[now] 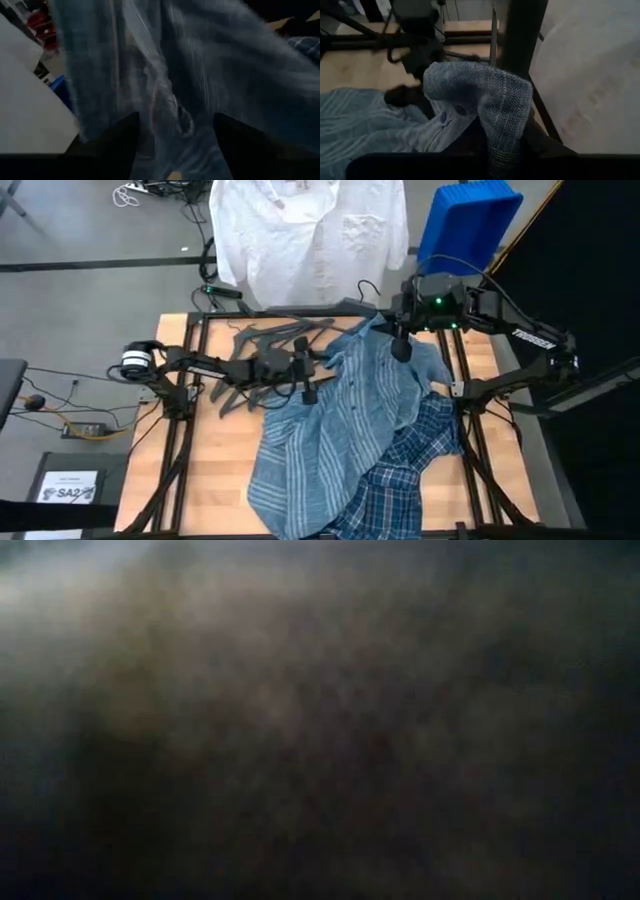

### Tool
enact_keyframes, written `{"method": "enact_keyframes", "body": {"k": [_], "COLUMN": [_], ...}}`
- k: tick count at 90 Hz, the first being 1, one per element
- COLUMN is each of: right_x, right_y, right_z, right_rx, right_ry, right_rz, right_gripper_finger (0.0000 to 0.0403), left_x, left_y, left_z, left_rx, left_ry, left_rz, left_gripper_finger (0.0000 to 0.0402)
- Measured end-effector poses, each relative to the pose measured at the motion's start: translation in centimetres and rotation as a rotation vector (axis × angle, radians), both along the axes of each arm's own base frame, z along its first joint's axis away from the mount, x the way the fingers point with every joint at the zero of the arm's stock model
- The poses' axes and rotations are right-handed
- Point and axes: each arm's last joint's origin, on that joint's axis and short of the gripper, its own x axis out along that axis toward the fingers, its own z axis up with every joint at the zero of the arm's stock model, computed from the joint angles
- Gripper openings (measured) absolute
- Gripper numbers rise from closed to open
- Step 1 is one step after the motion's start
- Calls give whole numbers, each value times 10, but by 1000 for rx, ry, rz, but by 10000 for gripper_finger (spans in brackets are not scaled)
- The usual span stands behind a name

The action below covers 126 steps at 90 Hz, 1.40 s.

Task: Hang clothes
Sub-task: Insert the black hanger into the green shirt

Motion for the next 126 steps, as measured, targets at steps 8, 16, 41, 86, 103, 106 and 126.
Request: {"method": "enact_keyframes", "body": {"k": [8,16,41,86,103,106,126], "right_x": [1,1,1,-20,-25,-25,-30], "right_y": [0,1,1,6,8,9,11], "right_z": [1,2,2,17,19,18,10], "right_rx": [3,10,25,-5,31,40,78], "right_ry": [-16,-22,-28,66,98,105,208], "right_rz": [12,25,37,4,41,52,55], "right_gripper_finger": [26,26,26,26,26,26,26], "left_x": [9,17,30,-43,-66,-68,-73], "left_y": [2,3,6,-5,-15,-16,-19], "left_z": [-4,-7,-8,47,61,62,60], "left_rx": [12,25,122,202,196,191,172], "left_ry": [12,-5,3,379,441,445,485], "left_rz": [29,45,68,146,156,155,176], "left_gripper_finger": [233,229,111,0,0,0,0]}}
